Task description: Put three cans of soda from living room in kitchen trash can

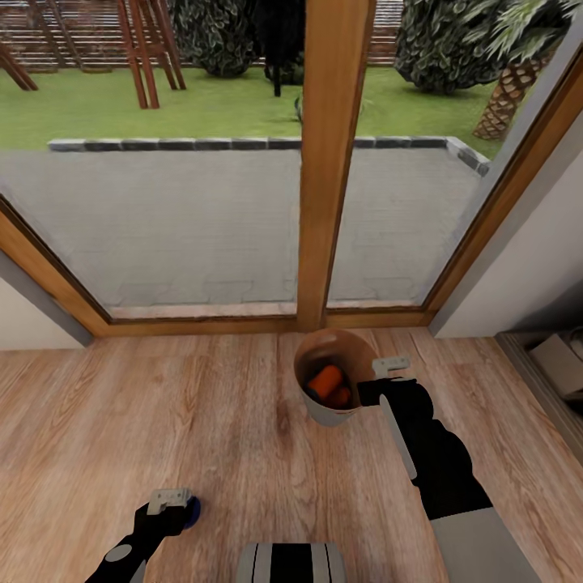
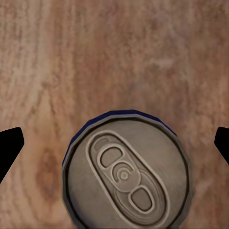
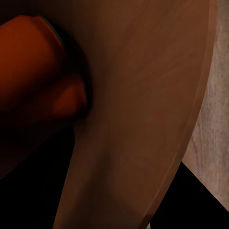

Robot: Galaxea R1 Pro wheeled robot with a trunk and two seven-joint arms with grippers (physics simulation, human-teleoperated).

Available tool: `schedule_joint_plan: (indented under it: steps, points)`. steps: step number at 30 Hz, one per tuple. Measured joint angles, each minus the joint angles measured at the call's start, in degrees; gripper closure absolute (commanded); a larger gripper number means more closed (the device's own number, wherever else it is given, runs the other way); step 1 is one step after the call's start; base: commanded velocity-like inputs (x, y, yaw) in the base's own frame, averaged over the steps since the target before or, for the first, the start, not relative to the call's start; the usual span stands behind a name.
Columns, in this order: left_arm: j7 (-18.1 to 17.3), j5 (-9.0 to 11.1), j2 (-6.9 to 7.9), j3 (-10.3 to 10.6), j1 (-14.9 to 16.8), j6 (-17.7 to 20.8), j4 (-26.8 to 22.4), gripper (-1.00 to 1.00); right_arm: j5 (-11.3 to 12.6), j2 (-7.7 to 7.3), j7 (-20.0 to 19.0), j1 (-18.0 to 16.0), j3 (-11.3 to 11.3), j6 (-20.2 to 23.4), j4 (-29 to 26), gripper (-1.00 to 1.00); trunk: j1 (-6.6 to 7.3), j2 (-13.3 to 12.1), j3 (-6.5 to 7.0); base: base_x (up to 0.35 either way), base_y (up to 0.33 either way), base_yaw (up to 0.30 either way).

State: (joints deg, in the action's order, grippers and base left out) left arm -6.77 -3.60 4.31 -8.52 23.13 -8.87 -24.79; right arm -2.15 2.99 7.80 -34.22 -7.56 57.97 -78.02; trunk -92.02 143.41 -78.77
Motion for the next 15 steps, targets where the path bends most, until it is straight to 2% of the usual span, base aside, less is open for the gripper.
schedule_joint_plan:
  steps: [15]
  points:
    - [0.00, 0.00, 0.00, 0.00, 0.00, 0.00, 0.00, -1.00, 0.00, 0.00, 0.00, 0.00, -0.01, 0.00, 0.00, 1.00, 0.00, 0.00, -0.60, 0.000, 0.000, 0.000]
